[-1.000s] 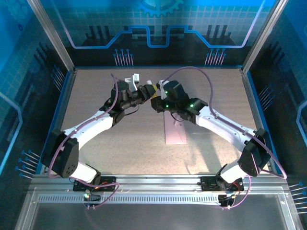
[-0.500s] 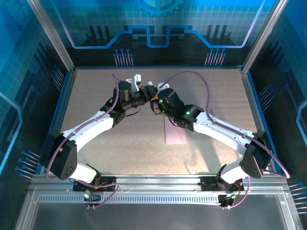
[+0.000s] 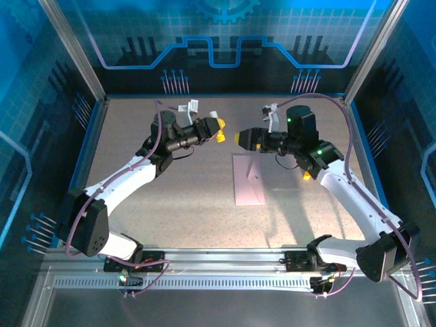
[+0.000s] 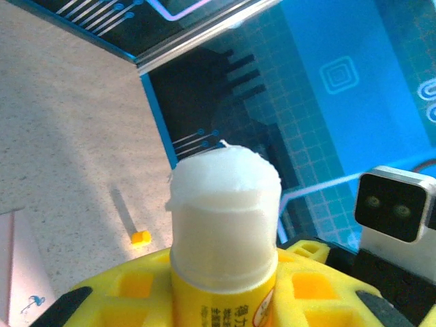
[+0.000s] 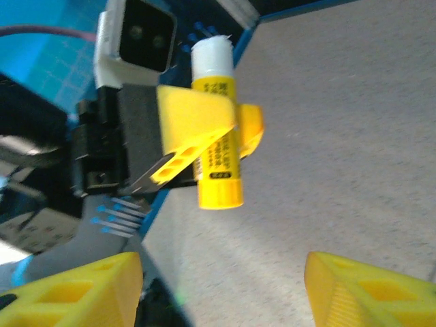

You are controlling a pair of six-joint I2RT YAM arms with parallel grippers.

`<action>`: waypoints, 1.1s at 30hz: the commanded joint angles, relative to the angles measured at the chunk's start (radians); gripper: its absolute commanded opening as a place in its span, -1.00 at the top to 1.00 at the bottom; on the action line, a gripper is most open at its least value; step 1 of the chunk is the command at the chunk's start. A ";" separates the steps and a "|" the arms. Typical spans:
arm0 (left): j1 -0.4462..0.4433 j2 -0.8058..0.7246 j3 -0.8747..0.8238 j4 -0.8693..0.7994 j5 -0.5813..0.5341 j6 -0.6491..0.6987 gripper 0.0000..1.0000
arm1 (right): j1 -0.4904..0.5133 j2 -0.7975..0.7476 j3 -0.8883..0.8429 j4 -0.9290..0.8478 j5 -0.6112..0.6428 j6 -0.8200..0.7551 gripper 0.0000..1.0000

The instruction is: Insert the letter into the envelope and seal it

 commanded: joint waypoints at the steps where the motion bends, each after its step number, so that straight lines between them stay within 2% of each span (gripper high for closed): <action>1: 0.000 -0.007 0.012 0.137 0.130 -0.025 0.99 | -0.019 0.029 -0.026 0.037 -0.226 0.035 -0.24; 5: -0.001 0.004 0.007 0.225 0.156 -0.073 0.97 | -0.013 0.101 -0.052 0.207 -0.313 0.125 -0.11; 13: -0.001 0.004 -0.003 0.232 0.153 -0.080 0.97 | 0.013 0.162 -0.031 0.328 -0.321 0.171 -0.05; 26: -0.002 0.018 -0.006 0.255 0.153 -0.094 0.97 | 0.036 0.201 0.001 0.389 -0.324 0.197 0.01; 33: -0.002 0.016 -0.009 0.255 0.149 -0.094 0.97 | 0.047 0.225 0.013 0.408 -0.329 0.213 0.24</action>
